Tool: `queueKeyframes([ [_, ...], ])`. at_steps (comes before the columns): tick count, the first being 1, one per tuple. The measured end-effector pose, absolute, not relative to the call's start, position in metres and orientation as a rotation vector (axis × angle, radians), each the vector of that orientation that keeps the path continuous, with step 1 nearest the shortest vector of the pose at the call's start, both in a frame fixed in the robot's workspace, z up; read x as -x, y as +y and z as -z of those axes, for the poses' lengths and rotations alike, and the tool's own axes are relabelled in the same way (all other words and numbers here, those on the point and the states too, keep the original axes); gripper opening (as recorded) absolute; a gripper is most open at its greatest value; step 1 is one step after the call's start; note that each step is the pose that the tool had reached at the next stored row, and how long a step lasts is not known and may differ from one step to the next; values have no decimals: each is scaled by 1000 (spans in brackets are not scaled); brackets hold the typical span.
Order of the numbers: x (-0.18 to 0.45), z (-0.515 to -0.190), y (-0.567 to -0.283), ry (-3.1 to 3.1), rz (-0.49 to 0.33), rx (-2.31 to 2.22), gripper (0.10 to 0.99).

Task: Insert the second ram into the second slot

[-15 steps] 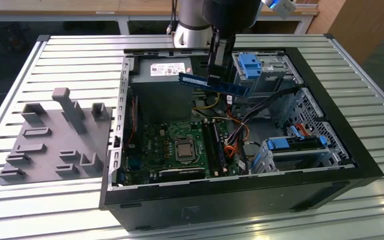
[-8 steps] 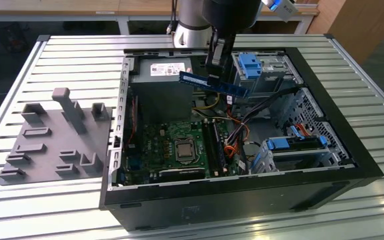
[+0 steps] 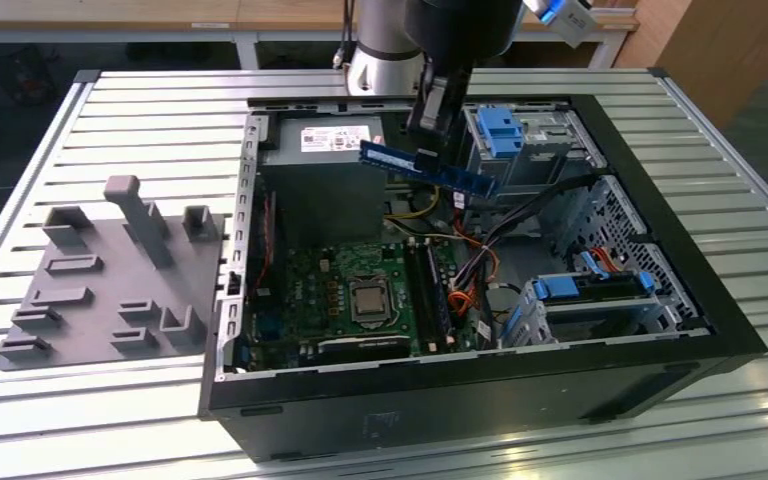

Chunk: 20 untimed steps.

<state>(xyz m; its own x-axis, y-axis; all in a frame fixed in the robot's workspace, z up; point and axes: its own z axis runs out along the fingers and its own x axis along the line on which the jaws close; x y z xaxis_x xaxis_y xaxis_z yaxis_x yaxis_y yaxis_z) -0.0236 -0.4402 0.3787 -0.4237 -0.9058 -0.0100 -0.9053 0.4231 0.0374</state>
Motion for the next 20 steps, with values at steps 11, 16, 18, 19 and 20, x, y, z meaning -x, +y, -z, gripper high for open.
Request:
queueKeyframes([
  [11, 24, -379, -440, -2702, 58, -1582, 129],
  [16, 24, -379, -440, -2725, 59, -1542, 129],
  [18, 24, -379, -440, -2735, 59, -1525, 129],
  [19, 24, -379, -440, -2740, 59, -1517, 129],
  [20, 24, -379, -440, -2745, 59, -1508, 129],
])
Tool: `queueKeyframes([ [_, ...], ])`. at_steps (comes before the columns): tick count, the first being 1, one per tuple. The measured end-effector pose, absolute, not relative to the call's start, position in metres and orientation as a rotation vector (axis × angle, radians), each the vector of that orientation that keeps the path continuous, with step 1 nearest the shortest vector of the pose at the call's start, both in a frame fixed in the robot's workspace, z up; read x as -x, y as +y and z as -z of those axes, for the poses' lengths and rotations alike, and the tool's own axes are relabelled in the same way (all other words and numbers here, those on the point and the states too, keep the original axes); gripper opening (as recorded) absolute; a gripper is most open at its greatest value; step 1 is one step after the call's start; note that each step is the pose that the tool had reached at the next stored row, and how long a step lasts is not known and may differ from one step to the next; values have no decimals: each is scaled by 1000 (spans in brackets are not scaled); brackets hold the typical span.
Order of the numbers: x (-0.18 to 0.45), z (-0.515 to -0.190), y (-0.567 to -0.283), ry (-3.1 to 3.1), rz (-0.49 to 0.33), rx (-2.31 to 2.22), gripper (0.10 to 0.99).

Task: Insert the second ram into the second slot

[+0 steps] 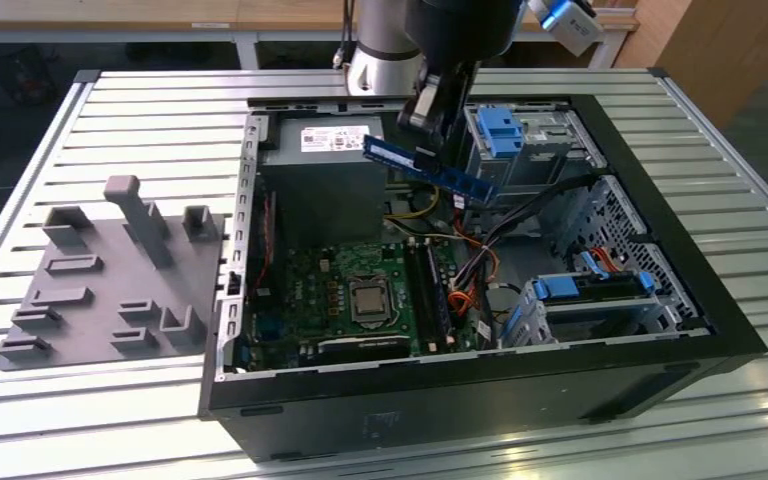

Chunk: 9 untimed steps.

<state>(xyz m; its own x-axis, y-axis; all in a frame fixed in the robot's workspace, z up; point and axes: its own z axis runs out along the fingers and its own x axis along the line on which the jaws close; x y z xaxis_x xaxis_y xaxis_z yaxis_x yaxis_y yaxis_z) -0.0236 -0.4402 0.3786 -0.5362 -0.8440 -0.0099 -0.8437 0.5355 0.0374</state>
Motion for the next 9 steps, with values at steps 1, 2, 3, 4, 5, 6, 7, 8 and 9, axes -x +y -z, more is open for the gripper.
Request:
queueKeyframes([
  [1, 24, -379, -440, -2750, 59, -1500, 129],
  [2, 24, -379, -440, -2755, 59, -1490, 129],
  [3, 24, -379, -440, -2760, 59, -1481, 129],
  [4, 24, -379, -440, -2765, 59, -1471, 129],
  [5, 24, -379, -440, -2770, 59, -1462, 129],
  [6, 24, -379, -440, -2776, 59, -1451, 129],
  [7, 24, -379, -440, -2781, 59, -1442, 129],
  [8, 24, -379, -440, -2786, 59, -1432, 129],
  [9, 24, -379, -440, -2792, 59, -1422, 129],
])
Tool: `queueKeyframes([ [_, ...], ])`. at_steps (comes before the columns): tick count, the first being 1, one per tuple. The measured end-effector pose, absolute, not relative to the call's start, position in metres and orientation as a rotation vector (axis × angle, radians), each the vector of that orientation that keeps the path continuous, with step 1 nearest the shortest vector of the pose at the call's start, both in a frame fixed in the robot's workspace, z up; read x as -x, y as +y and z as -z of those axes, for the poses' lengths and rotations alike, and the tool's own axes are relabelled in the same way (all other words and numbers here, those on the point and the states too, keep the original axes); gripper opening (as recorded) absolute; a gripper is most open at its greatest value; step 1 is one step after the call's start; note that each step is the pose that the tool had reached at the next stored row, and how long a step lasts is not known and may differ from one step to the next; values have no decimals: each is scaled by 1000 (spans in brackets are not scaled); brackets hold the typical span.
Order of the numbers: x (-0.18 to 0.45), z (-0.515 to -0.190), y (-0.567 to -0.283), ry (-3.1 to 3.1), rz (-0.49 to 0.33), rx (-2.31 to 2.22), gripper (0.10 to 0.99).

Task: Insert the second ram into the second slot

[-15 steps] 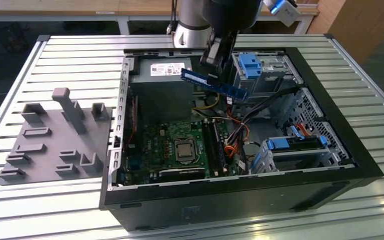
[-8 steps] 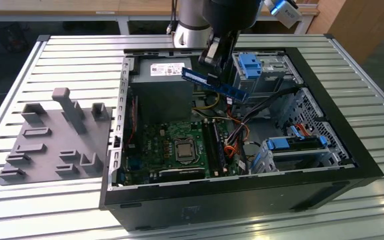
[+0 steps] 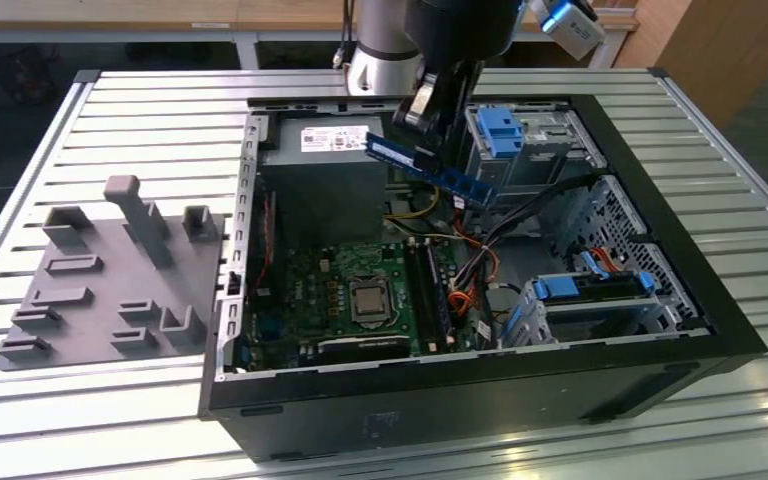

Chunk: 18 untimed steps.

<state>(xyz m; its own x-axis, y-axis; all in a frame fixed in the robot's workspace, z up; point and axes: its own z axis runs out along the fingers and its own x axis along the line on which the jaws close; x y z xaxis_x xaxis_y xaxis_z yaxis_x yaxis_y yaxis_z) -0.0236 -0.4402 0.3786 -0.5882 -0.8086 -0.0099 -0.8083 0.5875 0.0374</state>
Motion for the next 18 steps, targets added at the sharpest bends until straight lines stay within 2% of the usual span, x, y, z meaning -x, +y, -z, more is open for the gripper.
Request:
queueKeyframes([
  [18, 24, -379, -440, -2881, 60, -1237, 129],
])
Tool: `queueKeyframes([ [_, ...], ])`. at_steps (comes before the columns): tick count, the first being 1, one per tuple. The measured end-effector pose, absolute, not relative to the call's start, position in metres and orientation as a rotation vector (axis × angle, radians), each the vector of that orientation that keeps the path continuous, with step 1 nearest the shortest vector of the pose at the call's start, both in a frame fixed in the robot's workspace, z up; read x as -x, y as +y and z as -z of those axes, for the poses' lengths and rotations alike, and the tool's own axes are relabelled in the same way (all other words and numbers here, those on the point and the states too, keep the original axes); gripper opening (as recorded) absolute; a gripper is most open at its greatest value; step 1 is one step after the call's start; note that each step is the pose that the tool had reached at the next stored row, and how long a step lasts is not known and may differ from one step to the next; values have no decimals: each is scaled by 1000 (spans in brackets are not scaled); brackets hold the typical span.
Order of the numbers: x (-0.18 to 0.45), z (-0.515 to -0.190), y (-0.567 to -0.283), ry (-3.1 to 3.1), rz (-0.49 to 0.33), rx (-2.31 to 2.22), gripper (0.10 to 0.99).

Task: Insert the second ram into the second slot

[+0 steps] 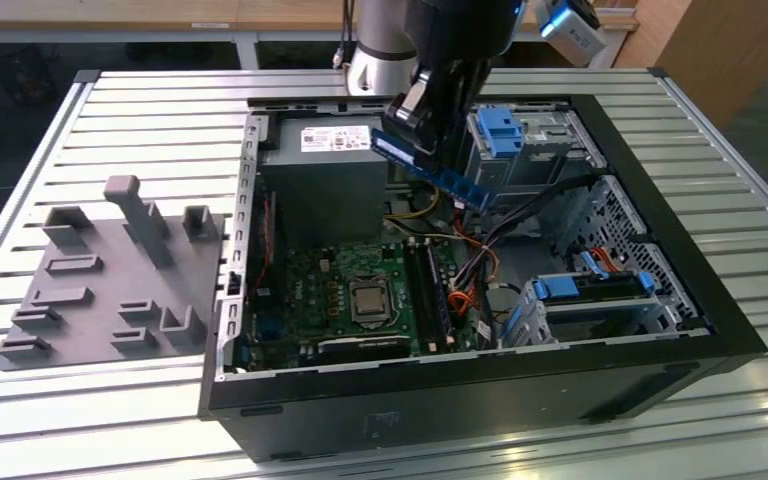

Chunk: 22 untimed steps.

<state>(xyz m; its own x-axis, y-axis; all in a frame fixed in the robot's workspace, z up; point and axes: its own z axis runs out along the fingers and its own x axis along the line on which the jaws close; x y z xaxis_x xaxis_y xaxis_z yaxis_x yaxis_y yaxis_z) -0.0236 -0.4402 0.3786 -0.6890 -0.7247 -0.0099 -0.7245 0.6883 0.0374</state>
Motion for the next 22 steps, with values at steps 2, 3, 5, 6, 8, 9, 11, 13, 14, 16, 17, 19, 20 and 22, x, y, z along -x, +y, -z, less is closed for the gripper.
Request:
queueKeyframes([
  [2, 24, -379, -440, -2891, 60, -1215, 129],
  [3, 24, -379, -440, -2895, 60, -1205, 129],
  [5, 24, -379, -440, -2904, 60, -1184, 129],
  [6, 24, -379, -440, -2908, 60, -1174, 129],
  [8, 24, -379, -440, -2917, 60, -1154, 129],
  [9, 24, -379, -440, -2921, 60, -1143, 129],
  [11, 24, -379, -440, -2929, 60, -1122, 129],
  [13, 24, -379, -440, -2937, 60, -1103, 129],
  [14, 24, -379, -440, -2941, 60, -1093, 129],
  [16, 24, -379, -440, -2949, 60, -1072, 129],
  [17, 24, -379, -440, -2952, 60, -1062, 129],
  [19, 24, -379, -440, -2960, 60, -1041, 129],
  [20, 24, -379, -440, -2964, 60, -1032, 129],
  [22, 24, -379, -440, -2971, 61, -1011, 129],
])
